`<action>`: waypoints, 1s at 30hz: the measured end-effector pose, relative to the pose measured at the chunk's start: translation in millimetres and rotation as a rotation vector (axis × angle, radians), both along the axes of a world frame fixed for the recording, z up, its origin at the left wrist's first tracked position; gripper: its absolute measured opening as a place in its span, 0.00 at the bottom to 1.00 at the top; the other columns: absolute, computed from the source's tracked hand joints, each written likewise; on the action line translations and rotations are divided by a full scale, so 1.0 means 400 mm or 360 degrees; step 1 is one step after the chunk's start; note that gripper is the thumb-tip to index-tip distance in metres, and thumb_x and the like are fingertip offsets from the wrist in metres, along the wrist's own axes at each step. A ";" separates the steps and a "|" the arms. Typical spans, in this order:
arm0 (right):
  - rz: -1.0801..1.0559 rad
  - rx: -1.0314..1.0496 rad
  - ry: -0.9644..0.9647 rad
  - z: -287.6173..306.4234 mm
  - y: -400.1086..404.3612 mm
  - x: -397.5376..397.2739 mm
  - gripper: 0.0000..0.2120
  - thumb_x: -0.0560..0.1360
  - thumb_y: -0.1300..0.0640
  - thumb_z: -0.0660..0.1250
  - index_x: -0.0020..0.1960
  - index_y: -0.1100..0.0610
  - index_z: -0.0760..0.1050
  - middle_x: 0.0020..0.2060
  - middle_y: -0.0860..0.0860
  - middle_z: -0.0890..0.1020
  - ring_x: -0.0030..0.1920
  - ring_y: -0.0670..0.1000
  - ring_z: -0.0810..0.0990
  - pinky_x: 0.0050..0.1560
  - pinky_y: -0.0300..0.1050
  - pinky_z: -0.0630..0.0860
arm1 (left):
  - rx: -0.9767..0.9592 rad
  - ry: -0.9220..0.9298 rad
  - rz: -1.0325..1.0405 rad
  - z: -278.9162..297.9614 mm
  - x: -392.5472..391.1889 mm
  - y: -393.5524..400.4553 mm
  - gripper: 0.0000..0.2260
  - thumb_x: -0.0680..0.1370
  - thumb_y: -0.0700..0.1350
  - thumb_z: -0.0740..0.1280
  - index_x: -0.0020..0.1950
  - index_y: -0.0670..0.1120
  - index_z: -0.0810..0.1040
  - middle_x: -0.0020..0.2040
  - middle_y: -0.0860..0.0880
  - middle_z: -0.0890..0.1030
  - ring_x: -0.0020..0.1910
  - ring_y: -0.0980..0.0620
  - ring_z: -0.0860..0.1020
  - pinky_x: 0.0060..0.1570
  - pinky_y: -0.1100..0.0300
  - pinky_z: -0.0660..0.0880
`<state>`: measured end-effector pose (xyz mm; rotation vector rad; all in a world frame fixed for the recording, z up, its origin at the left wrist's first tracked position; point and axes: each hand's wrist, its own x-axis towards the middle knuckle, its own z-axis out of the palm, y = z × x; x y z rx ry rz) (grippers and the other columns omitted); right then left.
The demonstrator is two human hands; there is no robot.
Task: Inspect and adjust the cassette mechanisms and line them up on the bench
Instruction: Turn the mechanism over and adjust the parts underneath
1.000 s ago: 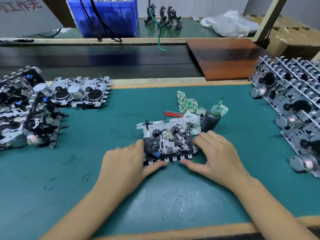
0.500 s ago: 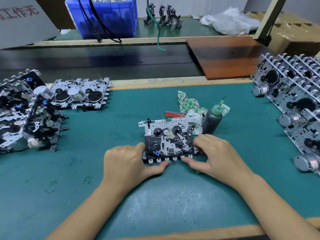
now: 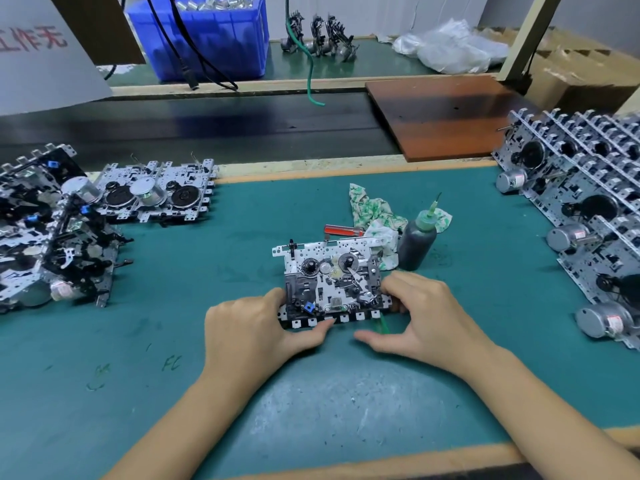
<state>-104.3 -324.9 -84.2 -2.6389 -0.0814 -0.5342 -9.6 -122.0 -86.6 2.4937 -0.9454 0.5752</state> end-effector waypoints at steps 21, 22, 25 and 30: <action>-0.0104 -0.0162 -0.0057 -0.002 0.000 -0.006 0.24 0.60 0.43 0.78 0.33 0.56 0.66 0.29 0.45 0.63 0.29 0.48 0.61 0.31 0.40 0.57 | 0.0041 -0.0035 -0.0422 -0.003 -0.013 0.028 0.26 0.65 0.68 0.64 0.25 0.45 0.68 0.17 0.51 0.65 0.16 0.50 0.67 0.19 0.64 0.62; -0.0080 -0.0144 -0.0048 -0.004 -0.004 -0.008 0.23 0.62 0.41 0.75 0.33 0.56 0.66 0.29 0.45 0.63 0.30 0.48 0.61 0.32 0.39 0.57 | 0.0056 -0.0022 -0.0360 -0.003 -0.013 0.026 0.26 0.66 0.68 0.64 0.25 0.46 0.68 0.17 0.50 0.66 0.16 0.50 0.67 0.19 0.64 0.62; 0.0032 -0.0108 0.0019 -0.004 -0.017 -0.014 0.21 0.67 0.39 0.66 0.35 0.58 0.68 0.30 0.46 0.65 0.31 0.48 0.63 0.32 0.39 0.59 | 0.0094 0.0034 -0.0278 -0.006 -0.008 0.025 0.27 0.66 0.68 0.63 0.25 0.44 0.69 0.17 0.50 0.66 0.16 0.50 0.68 0.17 0.62 0.64; 0.0012 -0.0121 0.0067 -0.003 -0.017 -0.014 0.23 0.67 0.37 0.67 0.36 0.58 0.68 0.31 0.46 0.66 0.32 0.49 0.64 0.33 0.40 0.60 | 0.0099 0.0097 -0.0400 -0.005 -0.005 0.034 0.25 0.66 0.67 0.64 0.27 0.45 0.71 0.18 0.52 0.66 0.17 0.50 0.68 0.17 0.61 0.67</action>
